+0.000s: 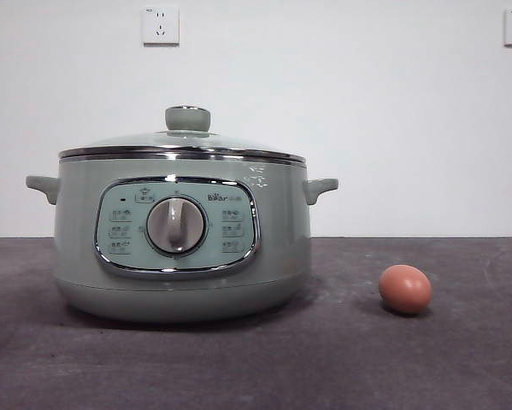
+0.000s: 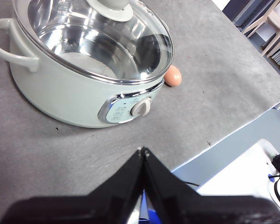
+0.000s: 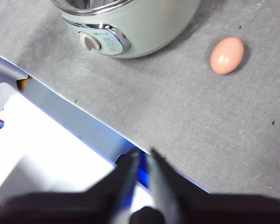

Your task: Pick up the egg,open the lid,put the egg in the pot,close the lid

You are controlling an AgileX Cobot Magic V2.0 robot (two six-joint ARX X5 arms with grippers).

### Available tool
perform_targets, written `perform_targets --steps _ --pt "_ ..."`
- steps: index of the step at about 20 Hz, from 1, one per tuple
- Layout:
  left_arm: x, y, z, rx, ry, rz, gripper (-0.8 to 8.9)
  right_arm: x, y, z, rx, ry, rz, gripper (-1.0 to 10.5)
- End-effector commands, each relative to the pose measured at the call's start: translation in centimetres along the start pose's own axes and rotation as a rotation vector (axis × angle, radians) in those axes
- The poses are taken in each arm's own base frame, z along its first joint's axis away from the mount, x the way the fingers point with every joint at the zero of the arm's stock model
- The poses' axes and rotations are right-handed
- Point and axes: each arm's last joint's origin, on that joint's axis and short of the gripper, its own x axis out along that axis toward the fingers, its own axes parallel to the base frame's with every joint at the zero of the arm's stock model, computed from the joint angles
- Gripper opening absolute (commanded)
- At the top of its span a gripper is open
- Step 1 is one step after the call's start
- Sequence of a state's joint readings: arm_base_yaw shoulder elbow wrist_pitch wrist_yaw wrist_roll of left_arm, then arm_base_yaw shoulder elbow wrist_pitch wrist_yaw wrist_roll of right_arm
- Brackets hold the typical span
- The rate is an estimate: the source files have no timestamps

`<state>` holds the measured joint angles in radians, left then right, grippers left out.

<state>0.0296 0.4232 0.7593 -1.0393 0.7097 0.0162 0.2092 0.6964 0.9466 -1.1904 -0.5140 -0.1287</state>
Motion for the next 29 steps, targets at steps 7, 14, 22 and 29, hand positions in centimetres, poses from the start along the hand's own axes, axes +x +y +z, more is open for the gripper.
perform_targets --steps 7,14,22,29 --pt "0.1 0.1 0.1 -0.023 0.005 -0.005 6.37 0.0 0.0 0.1 0.004 -0.004 0.003 5.7" --pt "0.1 0.1 0.1 -0.044 0.004 -0.005 6.35 1.8 -1.4 2.3 0.06 -0.02 -0.053 5.7" --pt "0.1 0.1 0.1 -0.041 0.002 -0.005 6.35 9.9 -5.3 6.3 0.096 0.132 -0.205 5.6" --pt "0.1 0.1 0.2 -0.037 -0.003 -0.004 6.35 17.8 -6.7 7.3 0.068 0.212 -0.294 5.6"
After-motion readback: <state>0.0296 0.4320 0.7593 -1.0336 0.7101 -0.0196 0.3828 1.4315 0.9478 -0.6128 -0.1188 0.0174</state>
